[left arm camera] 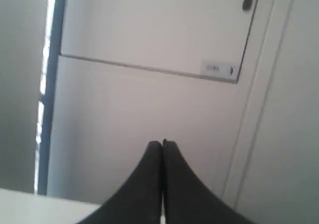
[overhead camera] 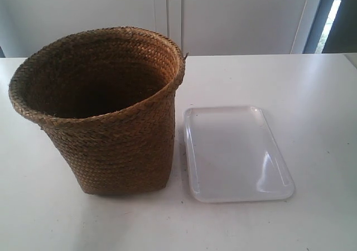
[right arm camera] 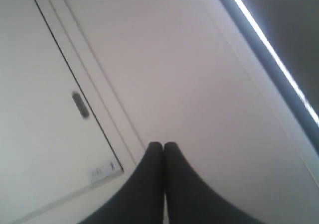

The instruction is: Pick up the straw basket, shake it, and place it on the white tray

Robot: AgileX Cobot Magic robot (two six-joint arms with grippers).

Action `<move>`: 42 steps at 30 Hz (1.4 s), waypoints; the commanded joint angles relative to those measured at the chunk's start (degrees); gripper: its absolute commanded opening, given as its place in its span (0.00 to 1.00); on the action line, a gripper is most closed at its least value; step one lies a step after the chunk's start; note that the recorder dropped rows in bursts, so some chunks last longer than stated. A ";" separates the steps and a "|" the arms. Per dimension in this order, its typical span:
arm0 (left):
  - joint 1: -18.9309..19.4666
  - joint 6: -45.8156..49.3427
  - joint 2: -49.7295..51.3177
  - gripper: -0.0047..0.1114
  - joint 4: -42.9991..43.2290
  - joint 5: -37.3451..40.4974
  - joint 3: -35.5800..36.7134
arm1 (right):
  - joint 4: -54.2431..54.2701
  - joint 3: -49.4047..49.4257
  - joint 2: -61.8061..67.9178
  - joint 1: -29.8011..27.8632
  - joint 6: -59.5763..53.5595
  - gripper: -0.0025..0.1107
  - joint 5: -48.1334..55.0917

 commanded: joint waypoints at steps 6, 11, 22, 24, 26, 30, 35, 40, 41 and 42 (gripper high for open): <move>0.26 -0.06 27.14 0.04 7.51 50.06 -28.04 | -0.72 -32.77 28.69 0.09 -13.58 0.02 59.64; 0.26 -10.45 31.95 0.04 17.82 61.08 -36.70 | 4.21 -41.22 33.29 0.34 -23.07 0.02 77.17; 0.26 -10.71 36.53 0.63 14.28 70.31 -40.01 | 11.20 -44.86 41.87 15.72 -29.61 0.05 82.42; 0.26 -10.92 37.07 0.68 14.28 71.73 -40.01 | 11.78 -44.86 43.44 16.64 -29.61 0.14 82.43; 0.26 -10.92 38.29 0.68 14.28 73.62 -40.01 | 14.00 -44.86 44.87 16.90 -29.00 0.32 83.56; 0.26 -10.92 40.61 0.68 14.28 73.85 -40.01 | 20.83 -44.86 46.23 17.27 -29.00 0.69 82.00; 0.26 -10.82 41.79 0.68 14.28 73.99 -40.01 | 22.73 -44.86 48.31 17.27 -29.11 0.72 82.64; 0.26 -10.14 42.58 0.68 14.28 73.99 -40.01 | 23.59 -44.86 50.15 17.51 -29.11 0.72 80.34; 0.26 -10.14 42.84 0.68 14.28 73.99 -40.01 | 23.59 -44.86 50.49 17.55 -29.11 0.72 78.96; 0.26 -10.14 42.95 0.68 14.28 73.99 -40.01 | 23.59 -44.86 50.89 17.71 -29.11 0.72 77.98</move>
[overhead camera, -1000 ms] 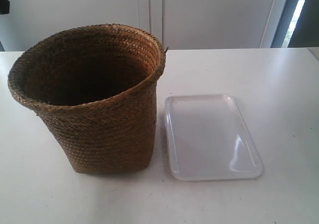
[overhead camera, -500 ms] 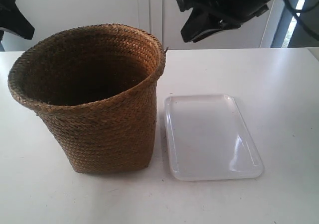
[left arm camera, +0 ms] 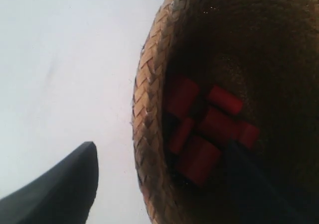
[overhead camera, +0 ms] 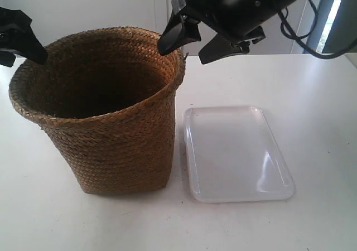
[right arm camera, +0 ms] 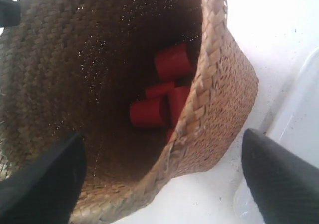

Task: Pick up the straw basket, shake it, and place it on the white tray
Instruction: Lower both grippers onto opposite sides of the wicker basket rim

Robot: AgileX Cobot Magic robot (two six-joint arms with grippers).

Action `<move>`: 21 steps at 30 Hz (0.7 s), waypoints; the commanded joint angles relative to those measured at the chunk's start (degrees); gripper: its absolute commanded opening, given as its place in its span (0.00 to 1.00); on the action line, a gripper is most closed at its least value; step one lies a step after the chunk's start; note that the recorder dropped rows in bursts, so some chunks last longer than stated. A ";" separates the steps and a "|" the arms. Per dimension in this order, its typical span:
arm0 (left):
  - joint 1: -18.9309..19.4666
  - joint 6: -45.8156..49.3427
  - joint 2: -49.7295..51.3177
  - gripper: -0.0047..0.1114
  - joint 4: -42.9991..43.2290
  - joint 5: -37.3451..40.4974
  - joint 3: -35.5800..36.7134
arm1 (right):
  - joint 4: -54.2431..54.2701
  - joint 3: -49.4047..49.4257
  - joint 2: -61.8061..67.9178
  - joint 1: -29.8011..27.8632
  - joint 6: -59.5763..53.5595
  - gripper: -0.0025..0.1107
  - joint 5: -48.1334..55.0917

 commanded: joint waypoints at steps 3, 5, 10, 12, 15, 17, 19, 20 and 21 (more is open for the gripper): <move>-0.02 0.21 1.39 0.68 -0.81 1.14 -0.30 | 0.93 -0.29 2.36 1.16 -0.24 0.72 -5.68; -0.02 0.21 2.47 0.68 -0.92 1.14 -0.30 | 0.93 -0.29 3.60 1.89 -0.24 0.72 -5.91; -0.02 0.21 4.91 0.67 -5.07 -0.13 -0.30 | 0.93 -0.29 6.38 3.72 -0.24 0.72 -8.11; -0.14 0.71 5.75 0.66 -6.58 -0.47 -0.30 | 0.93 -0.29 7.24 4.07 -0.24 0.71 -9.53; -0.14 1.81 7.06 0.64 -8.09 -1.19 -0.30 | 0.93 -0.29 8.28 4.07 -0.13 0.67 -10.17; -0.14 2.13 8.10 0.61 -8.56 -1.08 -0.30 | 0.92 -0.29 8.74 4.07 -0.13 0.62 -9.83; -0.14 2.13 9.04 0.59 -8.56 -0.73 -0.30 | 0.92 -0.29 9.01 4.07 -0.13 0.57 -9.72; -0.14 2.13 9.34 0.58 -8.56 -0.63 -0.30 | 0.92 -0.29 9.11 4.07 -0.13 0.53 -9.93; -0.14 2.13 9.63 0.56 -8.56 -0.24 -0.30 | 0.92 -0.29 9.11 4.07 -0.13 0.50 -10.21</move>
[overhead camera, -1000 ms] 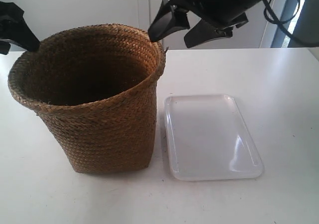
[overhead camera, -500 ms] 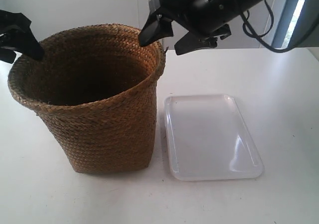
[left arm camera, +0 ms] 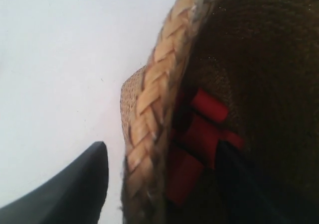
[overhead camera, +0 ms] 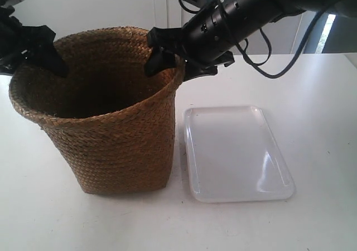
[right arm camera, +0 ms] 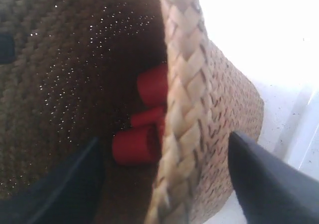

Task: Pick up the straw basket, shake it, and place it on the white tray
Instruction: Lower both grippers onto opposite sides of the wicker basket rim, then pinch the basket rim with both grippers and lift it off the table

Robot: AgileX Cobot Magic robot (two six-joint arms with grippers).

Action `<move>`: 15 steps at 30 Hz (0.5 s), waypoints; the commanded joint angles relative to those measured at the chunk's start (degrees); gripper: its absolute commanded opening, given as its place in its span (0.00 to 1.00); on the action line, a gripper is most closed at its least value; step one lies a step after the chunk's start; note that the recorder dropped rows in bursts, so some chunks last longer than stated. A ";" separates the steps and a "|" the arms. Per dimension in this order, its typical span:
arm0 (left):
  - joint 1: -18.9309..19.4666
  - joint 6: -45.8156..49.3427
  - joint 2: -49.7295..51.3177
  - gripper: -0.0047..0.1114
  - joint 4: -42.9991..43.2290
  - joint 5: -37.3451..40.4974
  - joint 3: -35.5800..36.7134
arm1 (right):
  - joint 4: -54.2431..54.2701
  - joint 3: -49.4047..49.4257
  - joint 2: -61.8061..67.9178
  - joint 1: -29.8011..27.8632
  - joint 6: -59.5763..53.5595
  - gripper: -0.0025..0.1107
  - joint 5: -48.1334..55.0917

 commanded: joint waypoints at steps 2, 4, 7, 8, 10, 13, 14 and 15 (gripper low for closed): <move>-0.14 0.39 1.63 0.52 -1.23 2.07 -0.21 | -0.01 -0.29 0.15 0.04 -0.22 0.38 -1.40; -0.14 0.39 1.86 0.42 -1.64 2.93 -0.21 | -0.01 -0.29 0.15 0.04 -0.22 0.25 -1.52; -0.14 2.04 1.86 0.22 -5.28 3.73 -0.21 | -0.01 -0.29 0.15 0.04 -0.22 0.02 -0.70; -0.14 3.32 1.86 0.16 -7.07 3.96 -0.21 | -0.01 -0.29 0.15 0.04 -0.22 0.02 -0.42; -0.14 7.08 1.75 0.04 -10.86 4.38 -0.21 | -0.01 -0.29 0.15 0.04 -0.22 0.02 -0.42; -0.14 9.26 1.75 0.04 -14.11 4.74 -0.21 | -1.03 -0.29 -0.98 0.04 -0.22 0.02 -1.52; -0.40 9.62 1.47 0.04 -14.33 4.49 -0.21 | -1.48 -0.29 -1.59 0.04 -0.22 0.02 -2.06; -0.68 10.29 0.96 0.04 -13.82 3.88 -0.21 | -1.96 -0.29 -2.31 0.04 -0.22 0.02 -2.55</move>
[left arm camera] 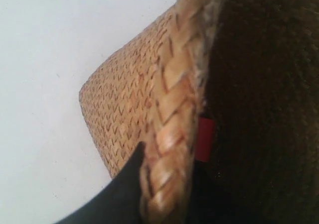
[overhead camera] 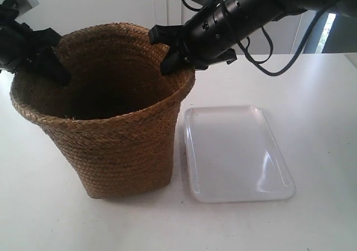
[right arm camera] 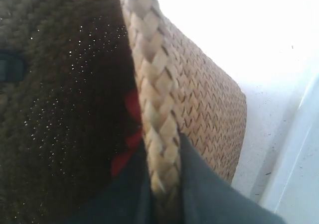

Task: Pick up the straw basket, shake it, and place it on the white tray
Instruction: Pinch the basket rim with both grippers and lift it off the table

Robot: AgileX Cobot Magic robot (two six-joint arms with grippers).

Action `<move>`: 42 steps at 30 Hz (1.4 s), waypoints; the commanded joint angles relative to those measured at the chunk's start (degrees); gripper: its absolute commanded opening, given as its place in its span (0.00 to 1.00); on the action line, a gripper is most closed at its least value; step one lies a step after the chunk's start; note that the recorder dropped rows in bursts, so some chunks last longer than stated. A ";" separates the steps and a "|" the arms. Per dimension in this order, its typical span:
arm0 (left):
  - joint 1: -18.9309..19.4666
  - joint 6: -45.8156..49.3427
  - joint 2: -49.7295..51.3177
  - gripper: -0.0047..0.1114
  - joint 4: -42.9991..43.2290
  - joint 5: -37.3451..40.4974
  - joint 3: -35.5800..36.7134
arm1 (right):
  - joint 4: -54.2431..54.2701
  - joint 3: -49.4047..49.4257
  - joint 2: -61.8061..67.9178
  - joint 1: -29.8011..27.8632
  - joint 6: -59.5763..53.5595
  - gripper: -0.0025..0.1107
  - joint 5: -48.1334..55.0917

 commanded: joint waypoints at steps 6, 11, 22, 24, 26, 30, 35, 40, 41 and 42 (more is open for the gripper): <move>-4.06 5.33 -7.15 0.04 -6.51 -5.37 -0.21 | -9.82 -0.29 -8.13 0.04 4.28 0.02 -2.70; -10.18 5.82 -12.39 0.04 -4.97 -10.52 -0.21 | -12.96 0.97 -13.97 0.04 5.36 0.02 -2.56; -22.33 5.61 -22.50 0.04 1.99 -26.17 10.32 | -15.06 15.32 -29.93 2.56 5.59 0.02 -8.41; -24.18 5.61 -25.41 0.04 2.12 -27.79 12.84 | -14.38 18.80 -33.04 3.40 5.92 0.02 -9.35; -26.06 5.57 -28.51 0.04 2.27 -27.78 15.05 | -13.22 21.89 -36.61 4.12 5.99 0.02 -9.35; -28.90 5.57 -33.67 0.04 4.38 -29.36 19.08 | -12.86 28.39 -43.19 6.77 6.94 0.02 -11.39; -29.18 5.57 -35.45 0.04 5.97 -41.64 23.51 | -11.62 34.53 -46.04 7.01 7.24 0.02 -23.08; -29.18 5.57 -32.08 0.04 5.56 -49.48 26.48 | -12.45 37.64 -42.24 7.01 6.80 0.02 -34.01; -29.18 5.84 -31.41 0.04 5.56 -48.87 26.66 | -13.42 37.79 -41.37 7.01 6.80 0.02 -34.62; -29.18 5.85 -31.17 0.04 5.84 -47.74 26.67 | -13.43 37.79 -40.40 7.01 6.80 0.02 -34.34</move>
